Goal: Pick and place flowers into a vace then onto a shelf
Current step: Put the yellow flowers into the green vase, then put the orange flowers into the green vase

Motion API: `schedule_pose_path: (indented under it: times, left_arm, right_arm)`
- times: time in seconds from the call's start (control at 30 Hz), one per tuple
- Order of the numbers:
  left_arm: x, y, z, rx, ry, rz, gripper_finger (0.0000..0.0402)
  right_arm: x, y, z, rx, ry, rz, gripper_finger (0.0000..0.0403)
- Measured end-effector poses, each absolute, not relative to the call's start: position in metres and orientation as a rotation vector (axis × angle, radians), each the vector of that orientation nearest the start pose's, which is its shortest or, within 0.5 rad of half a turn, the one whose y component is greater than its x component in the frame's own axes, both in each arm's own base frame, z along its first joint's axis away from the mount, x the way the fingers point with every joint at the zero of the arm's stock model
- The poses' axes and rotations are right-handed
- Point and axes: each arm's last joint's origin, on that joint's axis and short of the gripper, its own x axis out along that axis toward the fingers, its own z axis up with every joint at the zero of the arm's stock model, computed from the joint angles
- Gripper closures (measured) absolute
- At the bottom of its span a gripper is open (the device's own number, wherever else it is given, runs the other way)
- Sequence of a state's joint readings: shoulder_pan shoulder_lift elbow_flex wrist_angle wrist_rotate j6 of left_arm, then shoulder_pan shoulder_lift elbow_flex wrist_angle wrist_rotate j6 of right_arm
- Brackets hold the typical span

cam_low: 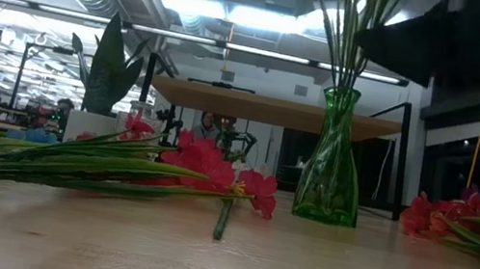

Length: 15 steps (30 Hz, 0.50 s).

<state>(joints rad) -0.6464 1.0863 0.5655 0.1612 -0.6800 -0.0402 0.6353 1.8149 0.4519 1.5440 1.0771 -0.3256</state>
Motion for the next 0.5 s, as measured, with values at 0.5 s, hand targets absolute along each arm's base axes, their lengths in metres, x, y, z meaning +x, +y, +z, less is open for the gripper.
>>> schedule_pose_path:
  times: [0.5]
  left_arm:
    - [0.19, -0.12, 0.235, 0.182, 0.283, 0.039, 0.0398]
  right_arm:
    - [0.212, 0.167, 0.157, -0.188, -0.034, -0.488, 0.0147]
